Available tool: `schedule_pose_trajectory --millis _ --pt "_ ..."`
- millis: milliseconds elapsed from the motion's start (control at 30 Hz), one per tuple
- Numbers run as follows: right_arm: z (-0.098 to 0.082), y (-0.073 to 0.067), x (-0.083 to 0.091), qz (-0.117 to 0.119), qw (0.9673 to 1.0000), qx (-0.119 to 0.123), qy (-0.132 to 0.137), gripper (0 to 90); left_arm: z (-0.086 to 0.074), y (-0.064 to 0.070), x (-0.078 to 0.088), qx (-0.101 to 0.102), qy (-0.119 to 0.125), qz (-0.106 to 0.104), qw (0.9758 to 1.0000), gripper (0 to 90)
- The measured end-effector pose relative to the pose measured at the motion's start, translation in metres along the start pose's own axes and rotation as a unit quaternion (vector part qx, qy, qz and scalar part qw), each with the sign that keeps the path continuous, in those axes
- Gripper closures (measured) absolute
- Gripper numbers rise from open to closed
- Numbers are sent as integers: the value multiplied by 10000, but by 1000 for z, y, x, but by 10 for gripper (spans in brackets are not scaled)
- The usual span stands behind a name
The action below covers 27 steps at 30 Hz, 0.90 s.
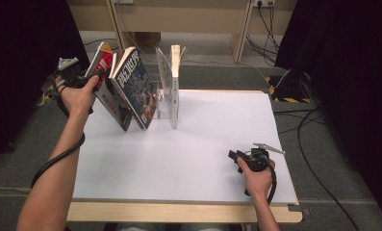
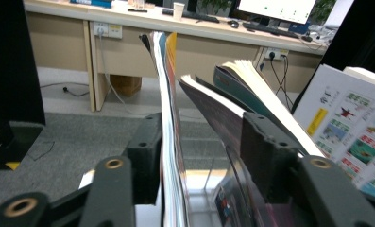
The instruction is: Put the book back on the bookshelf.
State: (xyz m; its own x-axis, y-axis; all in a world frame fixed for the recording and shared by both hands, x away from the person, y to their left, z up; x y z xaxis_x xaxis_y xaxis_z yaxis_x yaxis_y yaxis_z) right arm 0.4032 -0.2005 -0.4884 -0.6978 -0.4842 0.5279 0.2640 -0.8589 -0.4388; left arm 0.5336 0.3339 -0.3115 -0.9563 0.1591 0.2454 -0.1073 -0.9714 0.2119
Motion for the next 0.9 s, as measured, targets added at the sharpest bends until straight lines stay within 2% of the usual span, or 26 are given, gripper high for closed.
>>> schedule_pose_trajectory --millis 67,167,333,700,900 --pt "1 2 2 -23 10000 -36 42 591 -3 0 7 135 -20 19 9999 467" --pt "2 7 4 -63 9999 -61 64 590 -12 -3 20 213 -17 71 9997 443" --pt "2 8 6 -111 9999 -61 96 590 -21 -5 31 142 -22 19 9999 429" --pt "3 5 8 -134 9998 -35 123 591 -28 -13 57 43 -13 23 10000 418" --pt "4 2 11 -164 9997 10 162 591 -41 -17 70 23 -89 -38 10000 416"
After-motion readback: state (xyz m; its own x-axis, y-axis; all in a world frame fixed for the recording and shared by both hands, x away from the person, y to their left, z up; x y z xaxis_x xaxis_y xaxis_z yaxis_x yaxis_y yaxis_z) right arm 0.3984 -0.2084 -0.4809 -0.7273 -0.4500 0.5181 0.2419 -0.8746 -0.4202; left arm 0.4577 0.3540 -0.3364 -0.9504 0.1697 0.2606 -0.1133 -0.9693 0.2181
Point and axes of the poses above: each handheld gripper's, and its own axes: x roughly backward along the jaws, z roughly out of its top, y roughly to its right, the point moved 2 cm from there along -x, roughly forward along the jaws, and after that the axes turned 1 degree about x, right-handed, at the moved point
